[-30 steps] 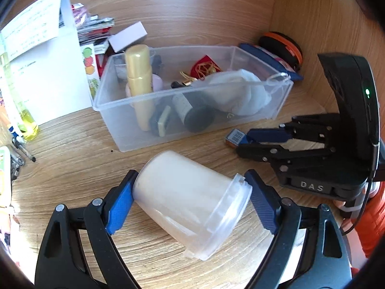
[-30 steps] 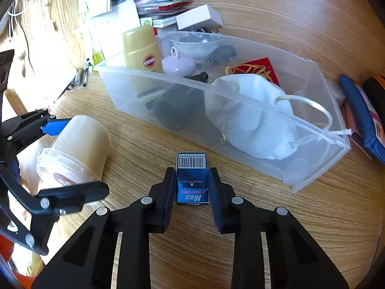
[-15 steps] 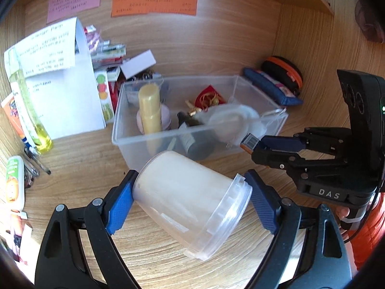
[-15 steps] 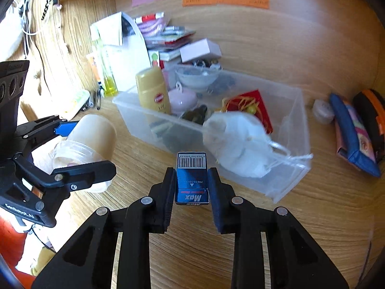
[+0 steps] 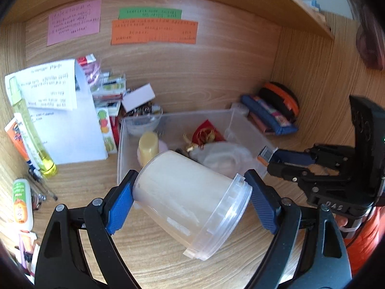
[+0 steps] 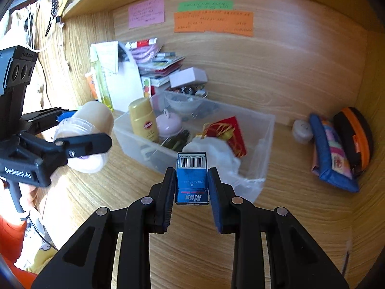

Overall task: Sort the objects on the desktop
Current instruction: 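Carry the cream jar and the blue Max box over the bin with both tools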

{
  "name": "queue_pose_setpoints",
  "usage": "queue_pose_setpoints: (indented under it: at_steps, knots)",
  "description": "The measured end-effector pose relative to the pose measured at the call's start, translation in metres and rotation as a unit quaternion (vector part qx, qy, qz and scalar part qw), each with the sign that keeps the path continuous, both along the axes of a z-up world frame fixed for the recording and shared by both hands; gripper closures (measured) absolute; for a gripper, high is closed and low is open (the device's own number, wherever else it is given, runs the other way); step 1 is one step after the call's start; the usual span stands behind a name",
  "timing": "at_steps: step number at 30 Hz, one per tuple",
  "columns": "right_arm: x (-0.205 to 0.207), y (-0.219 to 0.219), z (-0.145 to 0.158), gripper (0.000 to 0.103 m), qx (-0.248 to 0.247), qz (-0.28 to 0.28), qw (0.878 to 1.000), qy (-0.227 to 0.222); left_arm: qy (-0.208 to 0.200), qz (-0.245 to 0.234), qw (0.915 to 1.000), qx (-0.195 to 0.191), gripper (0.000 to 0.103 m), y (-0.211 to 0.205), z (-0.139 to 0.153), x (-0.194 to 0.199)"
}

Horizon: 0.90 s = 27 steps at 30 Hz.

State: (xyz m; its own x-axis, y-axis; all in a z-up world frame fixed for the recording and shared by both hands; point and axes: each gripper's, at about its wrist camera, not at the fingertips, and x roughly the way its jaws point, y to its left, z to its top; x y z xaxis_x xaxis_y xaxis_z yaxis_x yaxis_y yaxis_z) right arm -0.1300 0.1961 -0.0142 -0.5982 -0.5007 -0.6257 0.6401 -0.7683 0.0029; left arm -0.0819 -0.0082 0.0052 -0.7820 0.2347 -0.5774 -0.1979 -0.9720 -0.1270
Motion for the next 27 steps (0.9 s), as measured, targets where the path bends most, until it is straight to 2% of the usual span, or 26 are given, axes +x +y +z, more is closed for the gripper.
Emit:
queue_pose_setpoints:
  at_steps: [5,14,20,27]
  knots:
    - [-0.01,0.005,0.011,0.078,-0.005,-0.009,1.0,0.011,0.008,0.006,0.9999,0.011,0.015,-0.002,0.012,-0.013]
    - [-0.042,0.003,0.02,0.078,-0.018,-0.018,1.0,0.013,-0.007,0.012,0.9998,0.017,0.015,0.006,0.019,-0.06]
    - [-0.067,-0.008,0.022,0.078,-0.009,-0.012,1.0,0.017,-0.027,0.022,0.9994,0.005,0.015,0.014,0.008,-0.091]
    - [-0.093,-0.021,0.004,0.078,0.039,-0.008,0.999,0.009,-0.049,0.027,0.9984,-0.01,0.015,0.021,-0.012,-0.118]
